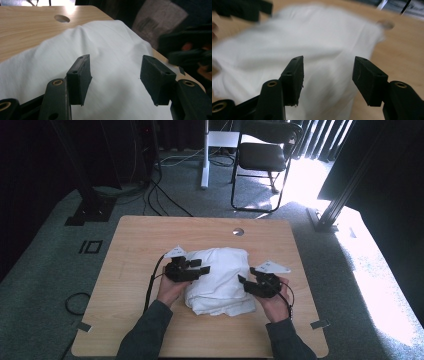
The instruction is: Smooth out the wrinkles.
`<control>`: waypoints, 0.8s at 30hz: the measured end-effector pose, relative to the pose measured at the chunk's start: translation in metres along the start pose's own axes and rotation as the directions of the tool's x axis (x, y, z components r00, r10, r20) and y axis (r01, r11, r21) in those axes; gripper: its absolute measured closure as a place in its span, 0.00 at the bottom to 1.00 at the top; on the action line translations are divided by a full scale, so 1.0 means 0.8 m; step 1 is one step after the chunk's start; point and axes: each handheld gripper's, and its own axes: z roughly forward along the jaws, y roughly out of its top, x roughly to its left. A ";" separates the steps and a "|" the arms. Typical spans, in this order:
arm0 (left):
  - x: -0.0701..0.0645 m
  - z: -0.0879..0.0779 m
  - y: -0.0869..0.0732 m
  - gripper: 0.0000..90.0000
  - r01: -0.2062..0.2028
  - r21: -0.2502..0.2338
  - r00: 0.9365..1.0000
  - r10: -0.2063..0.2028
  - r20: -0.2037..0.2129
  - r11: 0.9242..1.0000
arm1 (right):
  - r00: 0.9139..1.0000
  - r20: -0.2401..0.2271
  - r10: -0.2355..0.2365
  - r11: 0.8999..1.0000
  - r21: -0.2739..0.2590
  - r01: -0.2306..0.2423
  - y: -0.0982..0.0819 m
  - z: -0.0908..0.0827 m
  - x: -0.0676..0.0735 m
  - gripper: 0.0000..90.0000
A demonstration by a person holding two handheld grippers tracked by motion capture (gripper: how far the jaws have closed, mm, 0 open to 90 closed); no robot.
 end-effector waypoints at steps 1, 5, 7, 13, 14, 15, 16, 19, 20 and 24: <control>-0.004 -0.003 -0.005 0.47 -0.002 0.002 1.000 0.002 0.003 1.000 | 1.000 0.000 -0.026 0.998 0.053 0.026 -0.007 0.010 0.007 0.53; -0.016 -0.015 -0.022 0.47 -0.021 0.008 1.000 0.021 0.007 1.000 | 0.997 0.044 -0.057 0.986 0.160 0.049 -0.036 0.027 0.007 0.89; -0.021 -0.018 -0.029 0.47 -0.030 0.021 0.999 0.030 0.010 0.999 | 0.998 0.060 -0.022 0.991 0.135 0.014 -0.042 0.015 -0.001 0.93; -0.021 -0.007 -0.051 0.48 -0.050 0.075 0.999 0.050 0.003 0.996 | 1.000 -0.007 -0.007 0.962 0.274 0.008 -0.062 0.040 0.003 0.89; -0.018 -0.005 -0.051 0.50 -0.053 0.074 0.999 0.053 0.001 0.996 | 1.000 -0.013 -0.003 0.956 0.295 0.007 -0.065 0.052 0.005 0.89; -0.012 -0.001 -0.051 0.53 -0.064 0.076 0.998 0.065 -0.014 0.995 | 1.000 -0.016 0.002 0.952 0.306 0.003 -0.067 0.061 0.006 0.90; -0.008 0.002 -0.050 0.53 -0.070 0.080 0.997 0.073 -0.030 0.994 | 0.999 -0.018 0.028 0.958 0.285 -0.021 -0.066 0.069 0.007 0.90; 0.014 0.009 -0.038 0.52 -0.058 0.069 0.994 0.064 -0.084 0.996 | 0.997 -0.015 0.071 0.965 0.253 -0.065 -0.061 0.084 0.005 0.88; 0.021 0.011 -0.033 0.52 -0.061 0.073 0.992 0.069 -0.109 0.995 | 0.995 -0.023 0.097 0.966 0.242 -0.088 -0.059 0.090 0.002 0.87; 0.045 0.024 -0.012 0.51 -0.054 0.084 0.981 0.069 -0.182 0.995 | 0.990 -0.025 0.135 0.972 0.197 -0.128 -0.049 0.114 -0.003 0.84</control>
